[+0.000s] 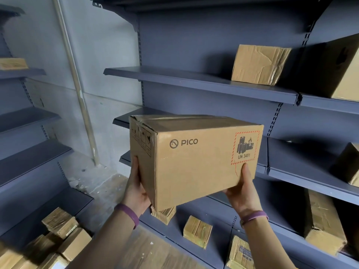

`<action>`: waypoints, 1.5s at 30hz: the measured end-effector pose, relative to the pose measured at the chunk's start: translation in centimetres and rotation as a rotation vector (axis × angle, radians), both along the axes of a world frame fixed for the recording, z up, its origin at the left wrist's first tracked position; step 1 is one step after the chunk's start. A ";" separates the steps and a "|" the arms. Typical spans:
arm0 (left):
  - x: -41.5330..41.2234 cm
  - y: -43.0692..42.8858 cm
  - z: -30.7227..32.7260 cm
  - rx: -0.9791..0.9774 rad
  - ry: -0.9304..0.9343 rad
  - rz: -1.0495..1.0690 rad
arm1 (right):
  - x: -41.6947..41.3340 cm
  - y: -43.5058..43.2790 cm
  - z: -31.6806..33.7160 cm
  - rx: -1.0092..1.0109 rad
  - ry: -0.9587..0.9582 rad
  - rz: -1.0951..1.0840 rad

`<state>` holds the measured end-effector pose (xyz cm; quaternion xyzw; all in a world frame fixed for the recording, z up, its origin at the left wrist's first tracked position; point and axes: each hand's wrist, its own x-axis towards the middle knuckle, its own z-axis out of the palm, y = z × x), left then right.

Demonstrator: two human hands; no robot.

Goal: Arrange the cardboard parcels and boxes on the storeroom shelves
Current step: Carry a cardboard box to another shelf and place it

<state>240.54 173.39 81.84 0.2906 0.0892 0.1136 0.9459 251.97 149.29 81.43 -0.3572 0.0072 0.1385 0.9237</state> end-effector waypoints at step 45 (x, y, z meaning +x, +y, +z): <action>-0.1 -0.4 0.2 -0.081 0.110 0.211 | -0.7 2.1 0.9 -0.041 0.112 0.077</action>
